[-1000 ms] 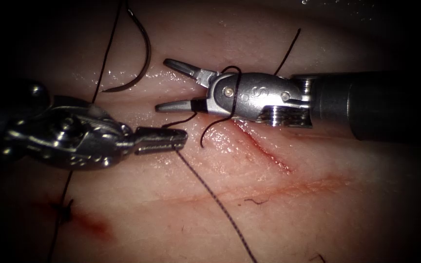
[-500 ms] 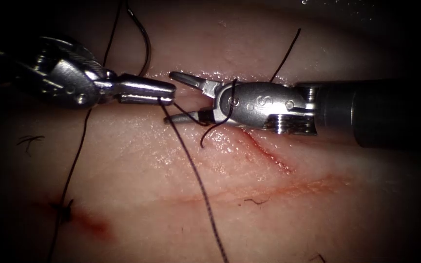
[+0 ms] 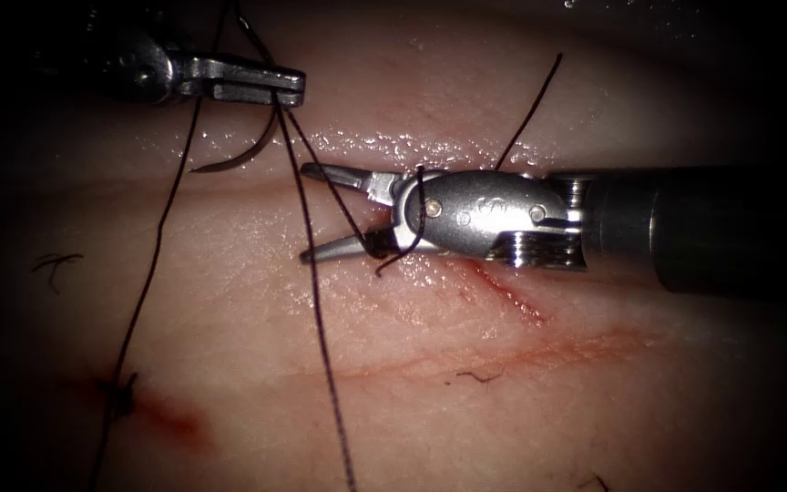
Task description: Wound Closure
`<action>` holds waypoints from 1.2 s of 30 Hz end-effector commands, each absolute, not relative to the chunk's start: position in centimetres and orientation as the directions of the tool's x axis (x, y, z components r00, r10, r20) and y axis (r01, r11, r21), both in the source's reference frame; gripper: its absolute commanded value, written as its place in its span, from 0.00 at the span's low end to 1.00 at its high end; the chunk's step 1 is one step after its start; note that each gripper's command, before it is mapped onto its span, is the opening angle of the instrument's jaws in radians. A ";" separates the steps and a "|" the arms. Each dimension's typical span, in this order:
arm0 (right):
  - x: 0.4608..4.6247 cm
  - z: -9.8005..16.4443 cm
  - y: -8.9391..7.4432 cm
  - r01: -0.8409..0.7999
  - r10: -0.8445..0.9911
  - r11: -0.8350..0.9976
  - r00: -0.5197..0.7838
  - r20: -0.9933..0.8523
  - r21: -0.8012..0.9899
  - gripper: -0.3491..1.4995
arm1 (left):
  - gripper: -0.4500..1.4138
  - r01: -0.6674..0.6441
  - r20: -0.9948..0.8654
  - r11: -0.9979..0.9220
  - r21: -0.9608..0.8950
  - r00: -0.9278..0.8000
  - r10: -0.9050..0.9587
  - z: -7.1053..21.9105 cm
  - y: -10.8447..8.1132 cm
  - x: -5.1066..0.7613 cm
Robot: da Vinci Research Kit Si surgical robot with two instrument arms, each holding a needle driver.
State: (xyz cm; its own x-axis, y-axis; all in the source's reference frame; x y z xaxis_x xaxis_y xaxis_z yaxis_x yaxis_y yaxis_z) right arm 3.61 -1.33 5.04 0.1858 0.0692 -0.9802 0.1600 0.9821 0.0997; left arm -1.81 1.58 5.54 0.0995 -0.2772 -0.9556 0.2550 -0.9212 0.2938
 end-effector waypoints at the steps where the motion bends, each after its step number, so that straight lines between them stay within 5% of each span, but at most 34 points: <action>1: 3.69 5.1 -1.3 0.171 0.076 0.979 0.176 -0.981 0.107 0.64 | 0.00 0.259 -0.955 -0.920 0.293 0.116 -0.271 5.6 1.6 -1.86; 12: 3.70 5.1 -1.4 0.244 0.123 0.958 0.131 -0.984 0.152 0.64 | 0.00 0.279 -0.939 -0.911 0.304 0.249 -0.237 5.8 1.7 -1.97; 27: 3.69 4.9 -1.4 0.271 0.202 0.943 -0.003 -0.979 0.193 0.60 | 0.00 0.235 -0.951 -0.922 0.307 0.096 -0.292 6.3 1.8 -1.95; 32: 3.66 4.8 -1.4 0.265 0.255 0.939 -0.108 -0.961 0.219 0.44 | 0.00 0.221 -0.954 -0.928 0.300 0.077 -0.290 6.5 1.7 -1.93; 33: 3.63 4.8 -1.3 0.259 0.267 0.939 -0.144 -0.953 0.224 0.32 | 0.00 0.224 -0.954 -0.928 0.299 0.071 -0.290 6.6 1.7 -1.92; 36: 3.60 4.8 -1.3 0.229 0.270 0.945 -0.150 -0.951 0.232 0.29 | 0.00 0.227 -0.956 -0.928 0.294 0.063 -0.287 6.7 1.6 -1.92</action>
State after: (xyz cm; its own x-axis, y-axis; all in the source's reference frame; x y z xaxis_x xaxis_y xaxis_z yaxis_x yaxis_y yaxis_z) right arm 3.51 -1.29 4.78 -0.1440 0.2715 -0.9516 0.2071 0.9486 0.2393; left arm -1.85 1.49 6.66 0.0529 -0.2844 -0.9572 0.2276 -0.9299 0.2889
